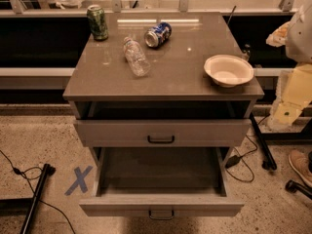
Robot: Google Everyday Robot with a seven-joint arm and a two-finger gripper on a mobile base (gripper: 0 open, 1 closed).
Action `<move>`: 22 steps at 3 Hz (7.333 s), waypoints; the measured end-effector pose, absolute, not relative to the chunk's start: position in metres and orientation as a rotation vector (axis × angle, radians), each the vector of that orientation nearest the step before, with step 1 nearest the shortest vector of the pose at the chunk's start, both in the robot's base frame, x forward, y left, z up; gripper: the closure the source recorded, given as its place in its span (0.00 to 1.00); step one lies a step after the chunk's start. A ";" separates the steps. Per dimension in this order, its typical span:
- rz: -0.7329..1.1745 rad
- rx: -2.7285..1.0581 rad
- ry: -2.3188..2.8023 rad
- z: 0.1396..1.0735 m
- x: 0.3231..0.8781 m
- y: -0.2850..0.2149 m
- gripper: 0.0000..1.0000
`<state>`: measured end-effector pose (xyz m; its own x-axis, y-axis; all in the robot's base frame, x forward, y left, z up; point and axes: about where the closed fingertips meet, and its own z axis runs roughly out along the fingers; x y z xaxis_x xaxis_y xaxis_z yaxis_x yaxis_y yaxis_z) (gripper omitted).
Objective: Close middle drawer
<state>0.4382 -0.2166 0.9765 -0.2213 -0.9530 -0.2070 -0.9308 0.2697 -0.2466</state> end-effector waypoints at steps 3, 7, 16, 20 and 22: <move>-0.004 -1.769 2.126 0.926 0.430 -0.201 0.00; 0.228 -1.798 1.989 0.739 0.417 -0.170 0.00; 0.291 -1.937 2.027 0.421 0.453 -0.127 0.18; 0.257 -1.873 1.978 0.433 0.517 -0.138 0.16; 0.323 -1.847 1.914 0.463 0.498 -0.142 0.16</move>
Offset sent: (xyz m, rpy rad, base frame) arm 0.0151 -0.0010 -0.0588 0.0376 0.0446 0.0288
